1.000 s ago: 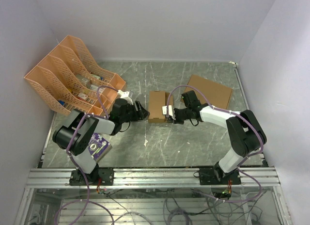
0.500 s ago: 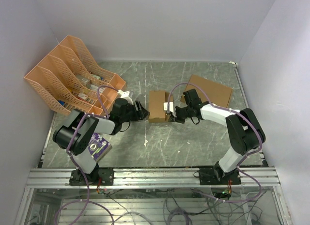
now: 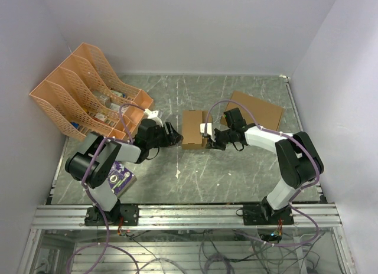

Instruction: Fold the paper box

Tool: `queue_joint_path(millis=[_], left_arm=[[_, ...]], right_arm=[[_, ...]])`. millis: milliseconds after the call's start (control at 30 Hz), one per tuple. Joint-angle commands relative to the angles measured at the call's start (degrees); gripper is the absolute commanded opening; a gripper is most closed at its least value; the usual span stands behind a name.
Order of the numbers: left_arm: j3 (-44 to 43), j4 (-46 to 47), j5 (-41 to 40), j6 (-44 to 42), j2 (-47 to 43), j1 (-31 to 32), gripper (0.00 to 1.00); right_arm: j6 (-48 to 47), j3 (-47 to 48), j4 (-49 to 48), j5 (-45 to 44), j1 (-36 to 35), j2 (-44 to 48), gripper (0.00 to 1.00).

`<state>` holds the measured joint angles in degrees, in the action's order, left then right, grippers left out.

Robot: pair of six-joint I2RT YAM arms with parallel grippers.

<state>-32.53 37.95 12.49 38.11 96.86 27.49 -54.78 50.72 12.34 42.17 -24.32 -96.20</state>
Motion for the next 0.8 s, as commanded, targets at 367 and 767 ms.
queue_joint_path(millis=[367,767], left_arm=[[-0.75,-3.65,-0.89,-2.69,2.05,-0.15,0.72],[-1.57,-4.20,-0.52,-3.12,2.36,-0.12,0.72]], right_arm=[[7.93,2.98,-0.02,-2.91,0.80,-2.75,0.00],[11.21,3.77,0.59,-1.68,2.17,-3.29,0.00]])
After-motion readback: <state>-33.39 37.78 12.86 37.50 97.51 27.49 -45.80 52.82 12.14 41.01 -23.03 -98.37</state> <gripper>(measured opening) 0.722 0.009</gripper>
